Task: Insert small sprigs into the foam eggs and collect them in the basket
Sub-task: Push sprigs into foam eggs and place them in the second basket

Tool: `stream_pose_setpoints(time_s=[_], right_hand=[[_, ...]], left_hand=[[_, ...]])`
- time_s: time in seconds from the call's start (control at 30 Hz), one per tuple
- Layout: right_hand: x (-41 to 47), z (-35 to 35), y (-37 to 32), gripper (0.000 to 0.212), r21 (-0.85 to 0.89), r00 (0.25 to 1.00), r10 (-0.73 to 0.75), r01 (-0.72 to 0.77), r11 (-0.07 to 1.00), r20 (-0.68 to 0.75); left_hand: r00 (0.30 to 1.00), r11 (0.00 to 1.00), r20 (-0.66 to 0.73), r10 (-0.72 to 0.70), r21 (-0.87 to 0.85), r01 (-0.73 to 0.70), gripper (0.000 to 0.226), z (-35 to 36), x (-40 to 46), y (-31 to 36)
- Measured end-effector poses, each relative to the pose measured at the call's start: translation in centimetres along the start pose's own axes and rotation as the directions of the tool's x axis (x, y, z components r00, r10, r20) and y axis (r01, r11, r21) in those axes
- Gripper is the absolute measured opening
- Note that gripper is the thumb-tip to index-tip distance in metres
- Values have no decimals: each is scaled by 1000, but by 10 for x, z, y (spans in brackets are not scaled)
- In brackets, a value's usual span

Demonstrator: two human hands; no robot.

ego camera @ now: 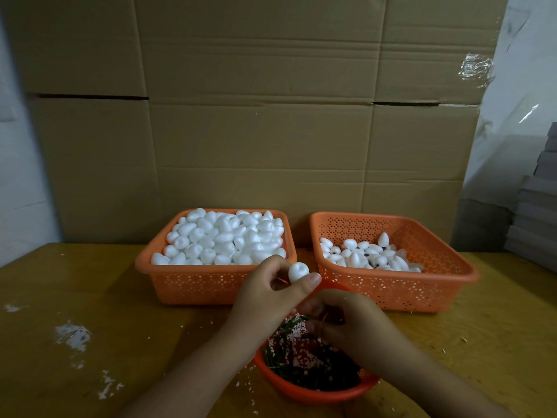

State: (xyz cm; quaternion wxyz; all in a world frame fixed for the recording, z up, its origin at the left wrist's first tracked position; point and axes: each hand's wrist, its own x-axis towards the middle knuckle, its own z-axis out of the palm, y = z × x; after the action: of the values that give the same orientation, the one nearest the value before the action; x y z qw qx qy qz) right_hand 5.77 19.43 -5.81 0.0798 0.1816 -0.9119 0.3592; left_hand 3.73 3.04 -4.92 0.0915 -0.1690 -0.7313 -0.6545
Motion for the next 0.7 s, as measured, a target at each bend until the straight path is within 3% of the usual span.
stream_pose_setpoints(time_s=[0.17,0.27,0.7], right_hand=[[0,0,-2,26,-10,1000,-14,14,1000,3],[0,0,-1,19,-12,1000,-5,5,1000,12],[0,1,0,27,-22,999,-43,43,999,9]], left_hand=[[1000,999,-2,-13,38,13,35,0,1,-2],[1000,999,-29,-8,39,9,18,1,3,-5],[1000,991,29,-1,135,-3,15,1,3,-6]])
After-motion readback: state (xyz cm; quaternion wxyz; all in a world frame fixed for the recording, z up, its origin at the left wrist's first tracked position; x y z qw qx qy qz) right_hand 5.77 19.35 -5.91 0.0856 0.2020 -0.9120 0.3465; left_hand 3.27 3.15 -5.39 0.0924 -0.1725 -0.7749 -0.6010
